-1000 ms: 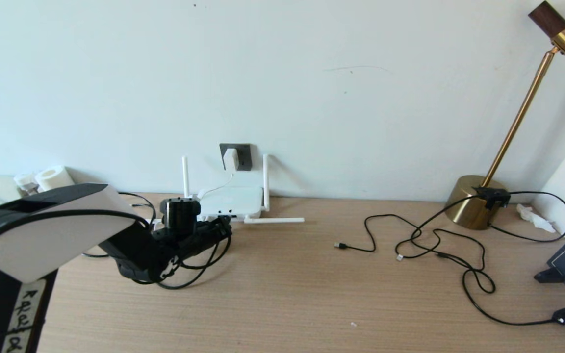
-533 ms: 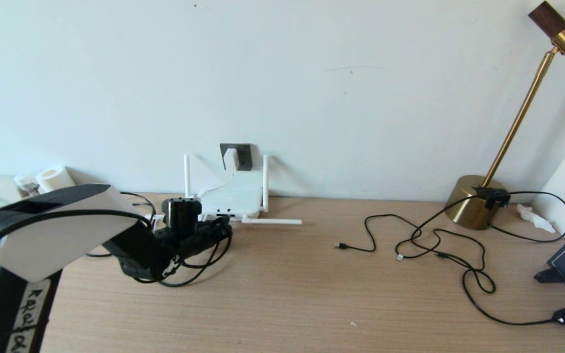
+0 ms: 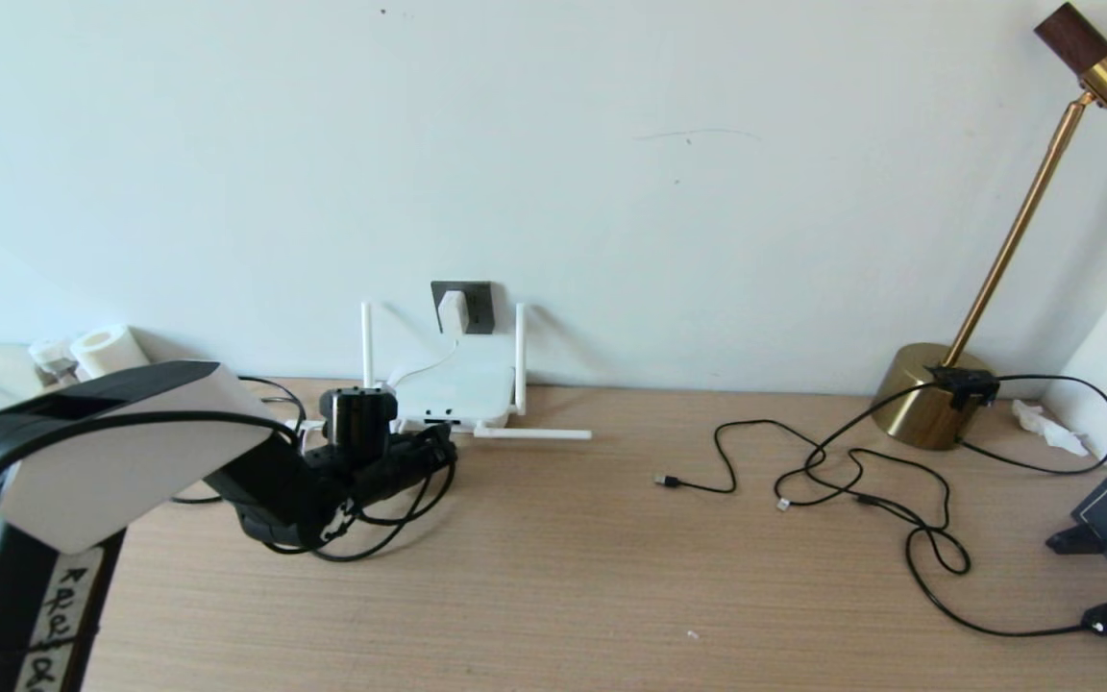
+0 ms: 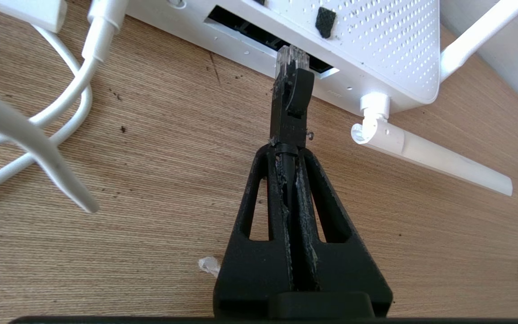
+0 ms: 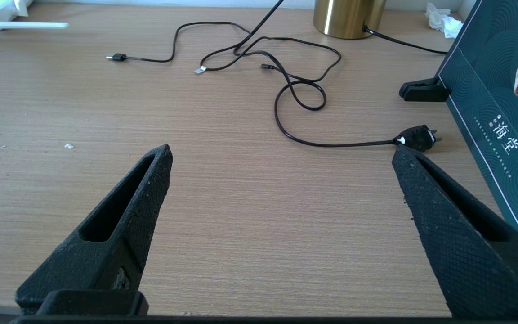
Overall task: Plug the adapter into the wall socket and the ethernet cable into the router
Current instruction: Plug cable into router interface
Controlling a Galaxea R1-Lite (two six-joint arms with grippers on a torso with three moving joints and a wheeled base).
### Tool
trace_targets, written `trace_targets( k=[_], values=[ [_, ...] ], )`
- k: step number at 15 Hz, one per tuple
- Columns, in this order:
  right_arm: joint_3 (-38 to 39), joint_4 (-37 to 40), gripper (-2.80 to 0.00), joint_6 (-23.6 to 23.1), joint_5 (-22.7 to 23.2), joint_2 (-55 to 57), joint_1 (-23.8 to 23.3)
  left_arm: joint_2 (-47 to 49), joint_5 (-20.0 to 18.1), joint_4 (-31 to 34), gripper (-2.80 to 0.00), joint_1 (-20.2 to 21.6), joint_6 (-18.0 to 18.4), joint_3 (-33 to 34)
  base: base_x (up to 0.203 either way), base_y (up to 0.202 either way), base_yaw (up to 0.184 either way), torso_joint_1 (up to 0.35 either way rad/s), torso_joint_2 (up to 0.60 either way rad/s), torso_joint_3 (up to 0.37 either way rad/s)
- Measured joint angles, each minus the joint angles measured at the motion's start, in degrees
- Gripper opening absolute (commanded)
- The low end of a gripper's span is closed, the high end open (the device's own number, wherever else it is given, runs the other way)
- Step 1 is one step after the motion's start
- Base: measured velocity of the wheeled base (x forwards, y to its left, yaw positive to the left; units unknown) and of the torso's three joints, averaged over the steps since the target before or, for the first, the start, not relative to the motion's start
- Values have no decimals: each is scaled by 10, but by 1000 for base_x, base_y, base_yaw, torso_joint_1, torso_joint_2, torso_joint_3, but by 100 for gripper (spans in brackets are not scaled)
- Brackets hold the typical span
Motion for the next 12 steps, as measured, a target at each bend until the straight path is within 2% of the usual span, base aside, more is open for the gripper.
trace_targets(
  k=[12],
  values=[
    [0, 0, 0, 0, 0, 0, 0, -2, 0, 2, -280, 0, 0, -2, 0, 0, 0, 0, 0, 0]
  ],
)
